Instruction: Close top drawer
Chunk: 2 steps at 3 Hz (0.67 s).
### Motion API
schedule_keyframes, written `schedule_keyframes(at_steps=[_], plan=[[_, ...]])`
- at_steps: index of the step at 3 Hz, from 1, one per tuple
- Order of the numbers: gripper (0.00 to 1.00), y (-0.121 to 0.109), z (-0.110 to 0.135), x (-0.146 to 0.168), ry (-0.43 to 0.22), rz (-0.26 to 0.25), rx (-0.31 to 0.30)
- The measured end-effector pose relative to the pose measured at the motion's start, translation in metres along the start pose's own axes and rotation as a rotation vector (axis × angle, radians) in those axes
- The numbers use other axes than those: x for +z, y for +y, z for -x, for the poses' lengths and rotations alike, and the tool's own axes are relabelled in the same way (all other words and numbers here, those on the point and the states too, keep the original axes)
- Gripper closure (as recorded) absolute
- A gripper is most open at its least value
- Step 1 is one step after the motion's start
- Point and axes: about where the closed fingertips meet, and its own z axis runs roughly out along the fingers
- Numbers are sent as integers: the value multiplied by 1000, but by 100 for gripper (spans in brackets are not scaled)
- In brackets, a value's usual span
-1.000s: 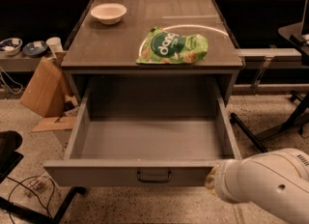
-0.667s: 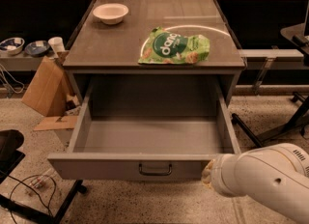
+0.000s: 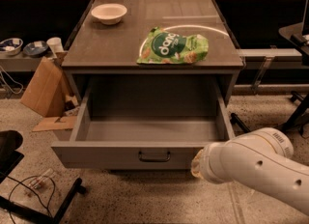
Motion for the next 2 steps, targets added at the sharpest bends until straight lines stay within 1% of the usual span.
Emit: schedule_keyframes(at_steps=[1, 2], plan=[[100, -21, 33, 19, -16, 26, -61], [100, -23, 33, 21, -22, 25, -57]])
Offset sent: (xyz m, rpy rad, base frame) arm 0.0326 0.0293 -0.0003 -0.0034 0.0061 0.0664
